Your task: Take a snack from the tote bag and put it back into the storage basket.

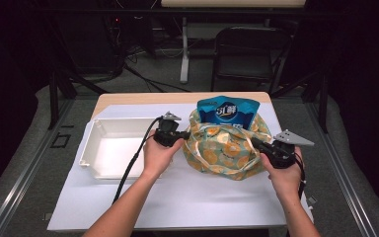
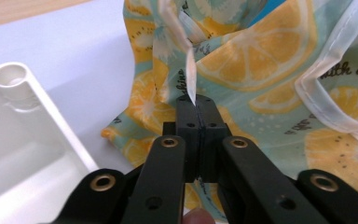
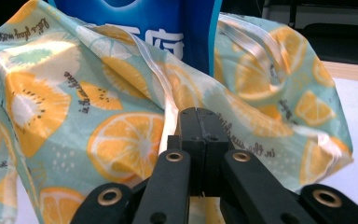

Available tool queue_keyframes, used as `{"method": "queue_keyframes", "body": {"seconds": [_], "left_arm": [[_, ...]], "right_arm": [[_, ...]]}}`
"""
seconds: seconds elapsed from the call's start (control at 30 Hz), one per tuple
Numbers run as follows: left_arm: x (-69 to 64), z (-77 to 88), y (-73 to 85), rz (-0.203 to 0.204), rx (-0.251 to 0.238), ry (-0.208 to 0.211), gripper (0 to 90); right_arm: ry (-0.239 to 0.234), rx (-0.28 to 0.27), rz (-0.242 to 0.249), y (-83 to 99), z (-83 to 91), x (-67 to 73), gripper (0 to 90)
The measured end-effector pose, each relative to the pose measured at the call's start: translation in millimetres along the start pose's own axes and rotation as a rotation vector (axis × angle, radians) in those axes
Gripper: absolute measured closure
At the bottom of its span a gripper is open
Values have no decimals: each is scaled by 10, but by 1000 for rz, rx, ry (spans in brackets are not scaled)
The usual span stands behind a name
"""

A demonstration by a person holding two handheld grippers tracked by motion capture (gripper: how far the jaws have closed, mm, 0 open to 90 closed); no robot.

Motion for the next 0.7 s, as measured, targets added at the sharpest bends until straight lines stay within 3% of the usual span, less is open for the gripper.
{"method": "queue_keyframes", "body": {"seconds": [0.07,0.13,0.23,0.33,0.4,0.5,0.57,0.63,0.7], "left_arm": [[13,103,-44,43,-59,-8,753],[13,250,-100,56,-119,1,633],[-12,433,-177,46,-187,16,547],[-123,528,-233,42,-237,73,489],[-212,525,-237,26,-234,107,444],[-325,430,-194,-18,-202,103,396],[-370,368,-169,-32,-189,91,414],[-376,328,-145,-43,-171,57,545],[-382,315,-126,-51,-155,57,764]], "right_arm": [[-3,-16,2,13,24,16,900],[1,-49,28,-17,91,71,900],[-10,-66,37,-69,140,116,900],[-16,-72,46,-84,145,143,900],[-22,-75,49,-82,146,159,900],[-24,-78,45,-66,136,182,900],[-26,-79,46,-55,140,200,900],[-21,-81,50,-45,146,224,900],[-20,-78,59,-44,161,239,900]]}}
Point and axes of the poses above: each handheld gripper's, and its own axes: z roughly backward along the jaws, y roughly out of its underside, x roughly to its left, the point moved 8 cm from there along -z, roughly forward along the jaws, and after that the axes turned 8 degrees about -y, right-handed, at the moved point
